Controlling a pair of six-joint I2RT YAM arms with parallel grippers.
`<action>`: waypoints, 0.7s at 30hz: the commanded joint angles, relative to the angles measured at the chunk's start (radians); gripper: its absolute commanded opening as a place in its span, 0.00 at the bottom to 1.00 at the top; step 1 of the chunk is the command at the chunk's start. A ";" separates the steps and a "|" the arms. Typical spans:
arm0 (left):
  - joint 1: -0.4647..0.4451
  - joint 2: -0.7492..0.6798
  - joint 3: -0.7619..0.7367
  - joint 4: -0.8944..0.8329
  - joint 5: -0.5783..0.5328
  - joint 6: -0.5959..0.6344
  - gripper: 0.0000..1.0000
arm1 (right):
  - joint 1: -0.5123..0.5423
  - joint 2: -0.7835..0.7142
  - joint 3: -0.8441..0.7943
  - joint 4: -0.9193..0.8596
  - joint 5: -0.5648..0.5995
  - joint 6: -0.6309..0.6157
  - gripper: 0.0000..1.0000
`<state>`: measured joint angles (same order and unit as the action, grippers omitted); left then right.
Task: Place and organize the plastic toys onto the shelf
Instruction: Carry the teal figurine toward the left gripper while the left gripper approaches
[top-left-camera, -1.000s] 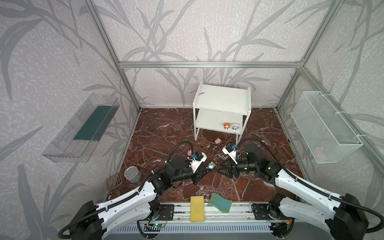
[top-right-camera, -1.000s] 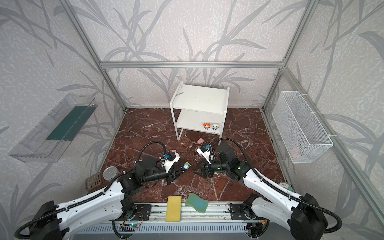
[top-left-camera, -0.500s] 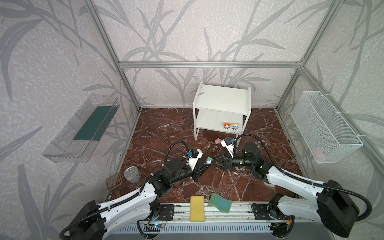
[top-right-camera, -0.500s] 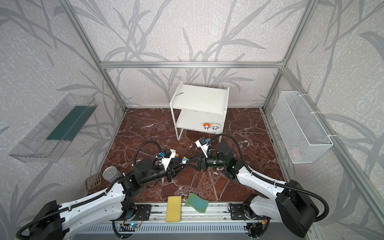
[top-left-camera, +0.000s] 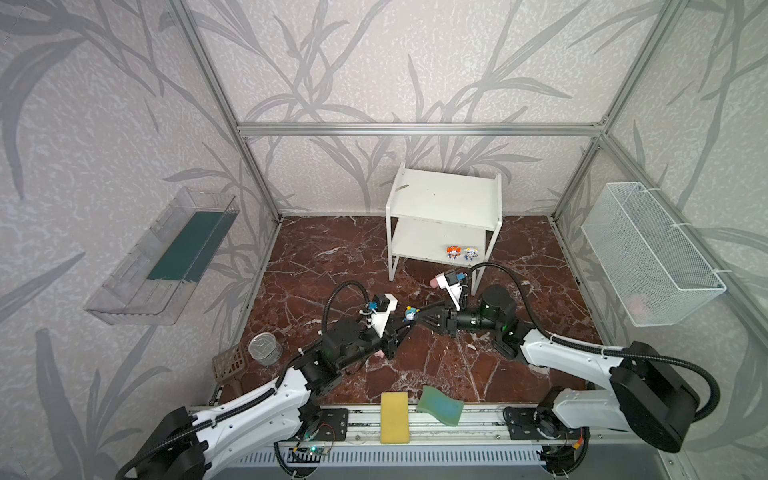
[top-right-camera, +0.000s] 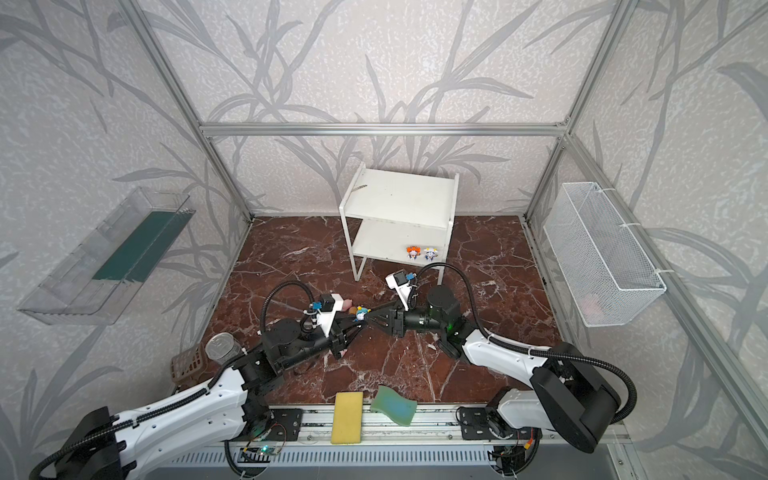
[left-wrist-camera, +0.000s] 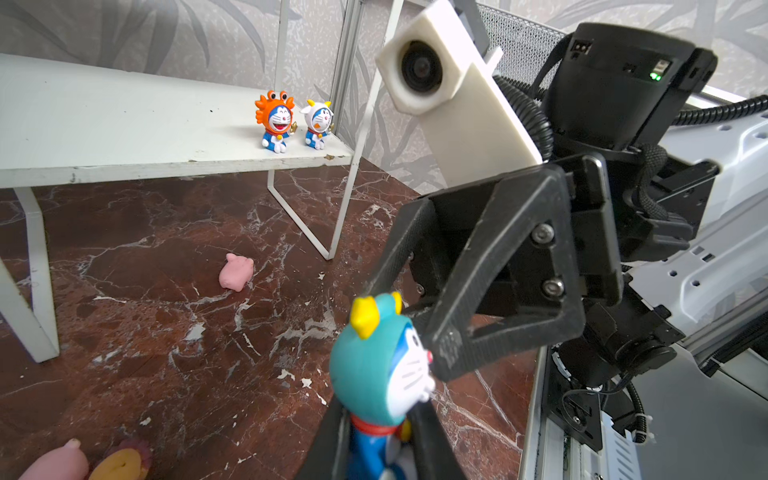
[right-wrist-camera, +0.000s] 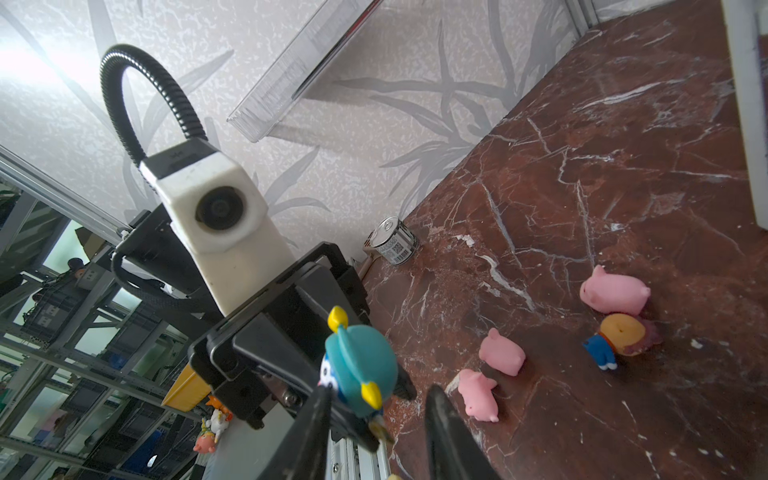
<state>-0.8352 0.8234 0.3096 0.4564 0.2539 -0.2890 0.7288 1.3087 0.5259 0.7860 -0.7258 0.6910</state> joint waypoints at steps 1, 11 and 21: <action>-0.025 -0.006 0.001 0.068 0.075 0.009 0.17 | 0.047 0.018 0.014 0.092 -0.017 0.013 0.39; -0.026 -0.045 -0.014 0.067 0.027 0.005 0.17 | 0.053 0.047 0.021 0.153 -0.027 0.033 0.38; -0.025 -0.069 -0.009 0.015 0.000 0.013 0.32 | 0.054 0.056 0.022 0.144 -0.012 0.021 0.19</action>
<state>-0.8547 0.7780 0.2916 0.4526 0.2478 -0.2825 0.7708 1.3659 0.5274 0.9154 -0.7238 0.7143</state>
